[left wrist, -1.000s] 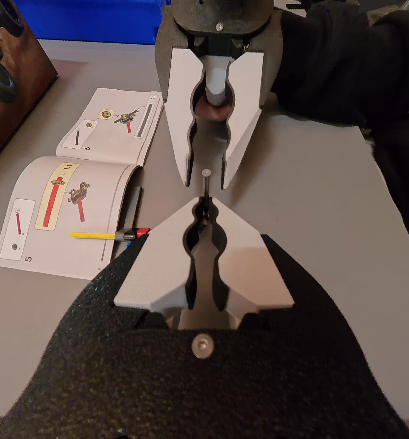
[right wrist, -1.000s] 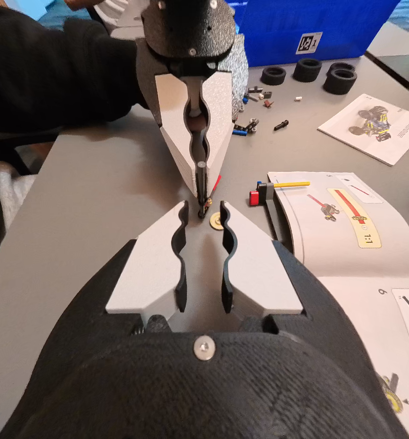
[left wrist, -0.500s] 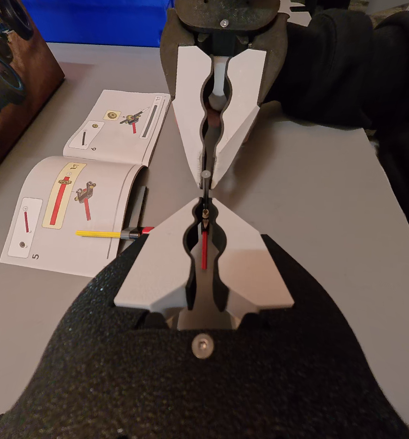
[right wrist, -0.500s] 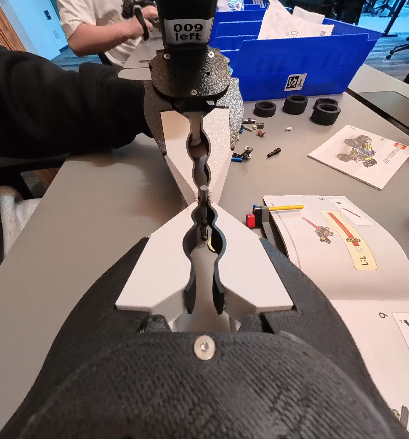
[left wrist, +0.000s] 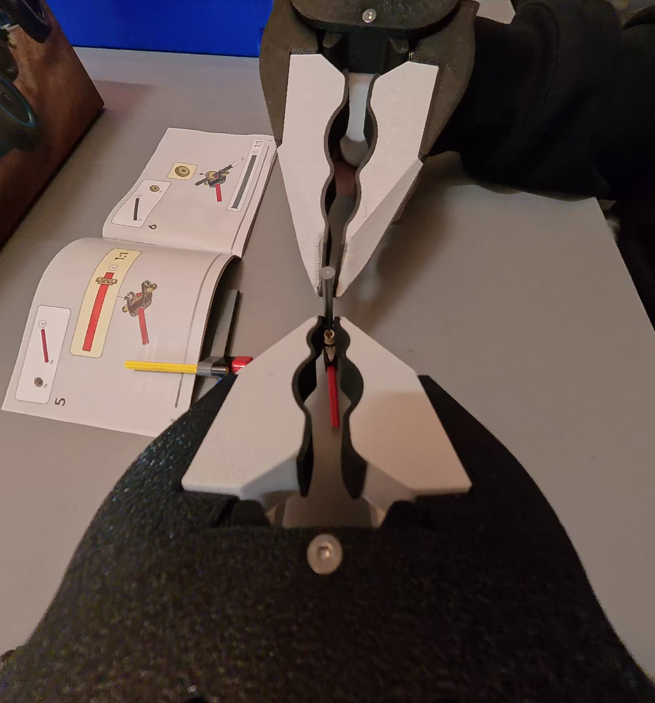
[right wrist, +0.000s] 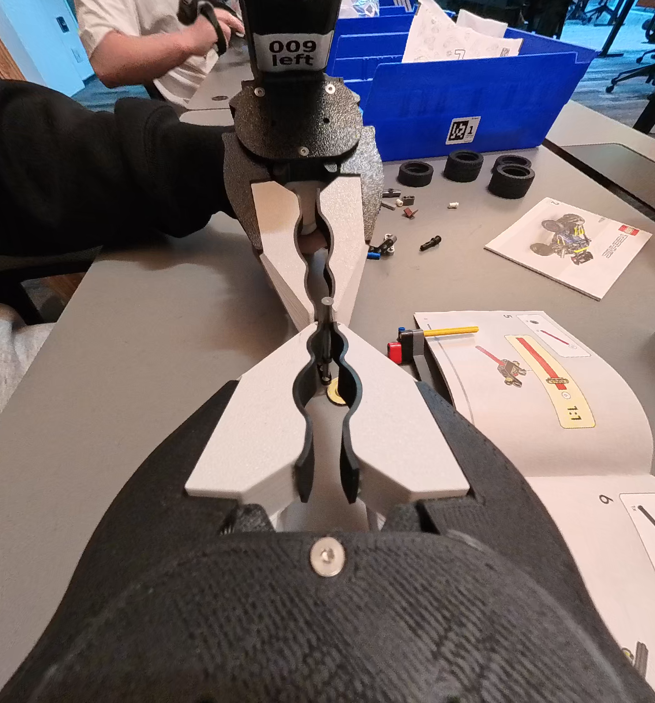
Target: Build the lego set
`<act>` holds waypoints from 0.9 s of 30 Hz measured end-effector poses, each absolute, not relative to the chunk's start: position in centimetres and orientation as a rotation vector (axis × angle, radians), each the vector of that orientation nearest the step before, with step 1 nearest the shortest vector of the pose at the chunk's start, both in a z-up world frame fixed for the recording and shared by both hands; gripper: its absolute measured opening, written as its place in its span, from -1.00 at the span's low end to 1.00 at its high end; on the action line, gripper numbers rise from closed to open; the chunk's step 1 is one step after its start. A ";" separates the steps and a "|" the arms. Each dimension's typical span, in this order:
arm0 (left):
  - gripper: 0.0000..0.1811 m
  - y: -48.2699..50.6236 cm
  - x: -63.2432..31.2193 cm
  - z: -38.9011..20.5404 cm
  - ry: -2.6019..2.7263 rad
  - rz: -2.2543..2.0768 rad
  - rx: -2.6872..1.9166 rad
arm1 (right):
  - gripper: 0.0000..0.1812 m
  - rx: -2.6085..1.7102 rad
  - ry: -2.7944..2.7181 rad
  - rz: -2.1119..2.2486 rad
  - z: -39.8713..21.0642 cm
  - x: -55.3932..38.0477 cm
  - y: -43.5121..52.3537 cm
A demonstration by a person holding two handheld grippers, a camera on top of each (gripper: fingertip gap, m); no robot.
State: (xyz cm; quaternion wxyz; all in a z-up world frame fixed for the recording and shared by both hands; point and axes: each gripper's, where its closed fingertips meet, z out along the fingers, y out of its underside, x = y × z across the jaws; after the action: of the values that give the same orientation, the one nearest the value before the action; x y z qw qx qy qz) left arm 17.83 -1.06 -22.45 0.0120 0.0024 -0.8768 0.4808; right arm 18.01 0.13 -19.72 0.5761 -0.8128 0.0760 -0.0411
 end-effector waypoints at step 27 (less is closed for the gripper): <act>-0.98 -1.1 18.0 -22.4 -2.749 1.508 0.006 | -0.74 -2.245 0.066 -0.259 -24.9 18.2 -0.9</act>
State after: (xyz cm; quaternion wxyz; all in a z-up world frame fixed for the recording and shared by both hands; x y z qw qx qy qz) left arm 17.98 -1.13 -22.44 0.0029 0.0019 -0.8768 0.4809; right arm 18.16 -0.95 -24.89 0.4263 -0.8982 0.0265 -0.1036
